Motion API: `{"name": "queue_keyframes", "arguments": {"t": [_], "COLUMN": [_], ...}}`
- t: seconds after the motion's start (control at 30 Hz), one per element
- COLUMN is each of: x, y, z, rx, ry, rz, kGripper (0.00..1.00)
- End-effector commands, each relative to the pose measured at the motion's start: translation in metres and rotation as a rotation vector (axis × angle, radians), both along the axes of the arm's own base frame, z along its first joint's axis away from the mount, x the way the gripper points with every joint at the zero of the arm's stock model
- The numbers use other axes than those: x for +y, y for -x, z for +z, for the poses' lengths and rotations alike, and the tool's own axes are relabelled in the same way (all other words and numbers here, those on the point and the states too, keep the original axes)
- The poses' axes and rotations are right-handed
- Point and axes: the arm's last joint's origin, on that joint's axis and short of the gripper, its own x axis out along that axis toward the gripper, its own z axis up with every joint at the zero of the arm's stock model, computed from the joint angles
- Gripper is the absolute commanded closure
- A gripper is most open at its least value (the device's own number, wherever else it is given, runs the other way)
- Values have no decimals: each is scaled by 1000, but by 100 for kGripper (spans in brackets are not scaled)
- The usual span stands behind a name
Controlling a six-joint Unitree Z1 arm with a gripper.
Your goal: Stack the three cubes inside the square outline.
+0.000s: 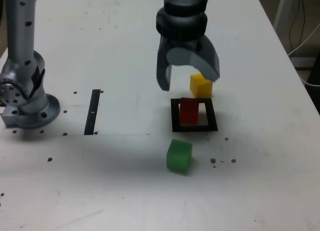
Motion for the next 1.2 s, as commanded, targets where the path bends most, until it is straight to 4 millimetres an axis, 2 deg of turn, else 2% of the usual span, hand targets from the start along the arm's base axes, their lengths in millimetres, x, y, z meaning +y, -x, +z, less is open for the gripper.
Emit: {"name": "queue_keyframes", "arguments": {"t": [0.0,0.27,0.47,0.83,1.17], "x": [10,34,39,49,57], "y": [2,-4,-13,-35,-47], "z": [2,-3,-9,-39,-51], "rx": [-2,-4,-7,47,40], "ry": [-4,-12,-11,-8,7], "rz": [19,54,61,85,106], "kGripper": [1,1,1,5,7]}}
